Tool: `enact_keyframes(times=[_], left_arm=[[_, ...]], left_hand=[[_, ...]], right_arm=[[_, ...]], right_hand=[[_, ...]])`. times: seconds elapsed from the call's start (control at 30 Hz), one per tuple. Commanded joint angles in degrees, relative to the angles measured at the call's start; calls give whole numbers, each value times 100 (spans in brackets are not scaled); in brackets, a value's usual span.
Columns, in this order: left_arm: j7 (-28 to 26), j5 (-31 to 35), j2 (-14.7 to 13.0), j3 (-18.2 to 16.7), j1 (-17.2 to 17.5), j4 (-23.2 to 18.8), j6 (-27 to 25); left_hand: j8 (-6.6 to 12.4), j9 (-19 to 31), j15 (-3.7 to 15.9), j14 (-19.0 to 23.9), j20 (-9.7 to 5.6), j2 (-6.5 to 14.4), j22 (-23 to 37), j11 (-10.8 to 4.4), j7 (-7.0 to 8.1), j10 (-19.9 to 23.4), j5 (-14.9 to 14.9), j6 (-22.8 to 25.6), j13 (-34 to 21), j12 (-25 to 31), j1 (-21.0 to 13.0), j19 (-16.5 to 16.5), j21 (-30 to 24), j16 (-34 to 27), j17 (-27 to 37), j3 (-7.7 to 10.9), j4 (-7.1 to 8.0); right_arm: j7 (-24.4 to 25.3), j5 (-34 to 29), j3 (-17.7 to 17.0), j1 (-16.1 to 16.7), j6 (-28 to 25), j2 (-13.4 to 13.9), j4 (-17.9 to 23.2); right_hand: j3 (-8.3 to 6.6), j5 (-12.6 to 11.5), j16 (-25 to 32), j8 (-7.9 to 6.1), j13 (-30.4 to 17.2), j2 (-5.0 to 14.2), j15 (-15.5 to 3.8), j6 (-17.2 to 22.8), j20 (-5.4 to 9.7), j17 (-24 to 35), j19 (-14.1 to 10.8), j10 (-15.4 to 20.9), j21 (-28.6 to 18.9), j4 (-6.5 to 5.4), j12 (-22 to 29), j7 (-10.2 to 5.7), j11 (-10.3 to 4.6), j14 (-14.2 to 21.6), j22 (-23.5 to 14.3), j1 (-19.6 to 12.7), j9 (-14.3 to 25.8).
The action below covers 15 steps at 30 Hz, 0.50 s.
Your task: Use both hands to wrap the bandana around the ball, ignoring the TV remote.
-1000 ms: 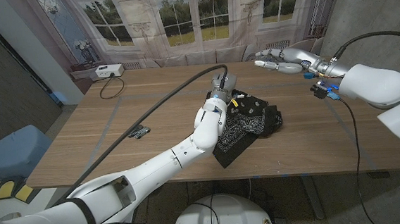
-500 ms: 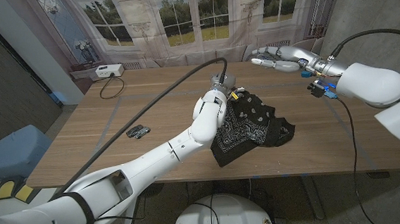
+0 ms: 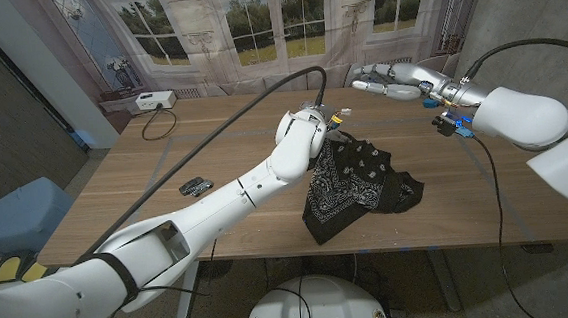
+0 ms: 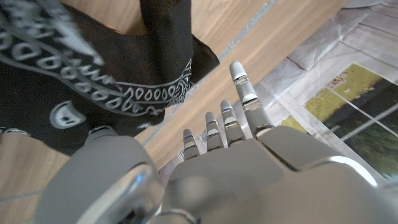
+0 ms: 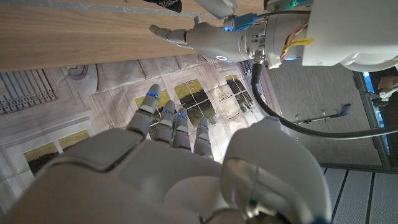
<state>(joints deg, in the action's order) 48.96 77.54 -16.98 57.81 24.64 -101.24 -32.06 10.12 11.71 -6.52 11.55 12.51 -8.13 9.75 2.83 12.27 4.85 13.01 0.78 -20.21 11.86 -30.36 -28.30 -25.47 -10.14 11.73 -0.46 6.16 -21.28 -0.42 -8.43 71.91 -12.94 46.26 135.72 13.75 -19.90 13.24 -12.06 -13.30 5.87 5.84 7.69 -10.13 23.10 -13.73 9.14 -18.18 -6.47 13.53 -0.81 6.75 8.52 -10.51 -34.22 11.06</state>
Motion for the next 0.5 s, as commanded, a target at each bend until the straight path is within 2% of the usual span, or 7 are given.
enact_keyframes(times=[0.03, 0.17, 0.3, 0.4, 0.5], left_arm=[[853, -1849, -54, -486, -394, -18, 427], [658, -2195, -223, -524, -468, -294, 281], [614, -2366, -363, -339, -697, -447, 278], [768, -2426, -352, -40, -990, -284, 409], [782, -2351, -271, 279, -1190, 7, 496]], left_hand=[[58, 5, -86, -137, 6, -176, 14, 76, 17, -121, 157, -85, -8, 0, 116, 112, 169, -37, -10, -226, 37], [84, 3, -154, -197, 8, -192, 21, 163, 18, -160, 247, -69, -3, 10, 217, 156, 248, -47, -15, -347, 64], [78, -1, -221, -284, 7, -168, 30, 194, 19, -218, 330, -113, 2, 11, 319, 175, 313, -47, -15, -451, 99], [40, -9, -224, -368, 3, -119, 37, 178, 21, -359, 396, -266, 7, -16, 344, 189, 374, -47, -18, -510, 104], [32, -17, -186, -430, -4, 12, 45, 92, 33, -433, 464, -457, 16, -2, 141, 188, 450, -59, -32, -472, 16]], right_arm=[[77, 79, 102, -131, 15, 79, -118], [83, 124, 129, -171, 62, 117, -198], [117, 132, 145, -179, 149, 150, -233], [145, 141, 134, -161, 242, 160, -256], [152, 183, 93, -118, 308, 156, -272]], right_hand=[[54, 9, 24, -9, -13, -13, -17, 59, 9, 4, -63, 34, -18, 1, -5, -32, 13, 59, -19, -1, 11], [55, 13, 16, -5, -11, -14, -8, 59, 10, -6, -60, 35, -12, 8, -8, -36, 6, 49, -19, -12, 11], [57, 16, 11, -1, -9, -14, -14, 58, 12, -15, -60, 36, -5, 15, -12, -37, -2, 49, -20, -22, 11], [60, 19, 11, 0, -8, -13, -15, 59, 5, -20, -62, 37, -2, 16, -14, -38, 2, 55, -20, -22, 11], [65, 22, 11, 0, -7, -13, -16, 63, 1, -23, -63, 45, 1, 12, -13, -35, -6, 58, -20, -15, 11]])
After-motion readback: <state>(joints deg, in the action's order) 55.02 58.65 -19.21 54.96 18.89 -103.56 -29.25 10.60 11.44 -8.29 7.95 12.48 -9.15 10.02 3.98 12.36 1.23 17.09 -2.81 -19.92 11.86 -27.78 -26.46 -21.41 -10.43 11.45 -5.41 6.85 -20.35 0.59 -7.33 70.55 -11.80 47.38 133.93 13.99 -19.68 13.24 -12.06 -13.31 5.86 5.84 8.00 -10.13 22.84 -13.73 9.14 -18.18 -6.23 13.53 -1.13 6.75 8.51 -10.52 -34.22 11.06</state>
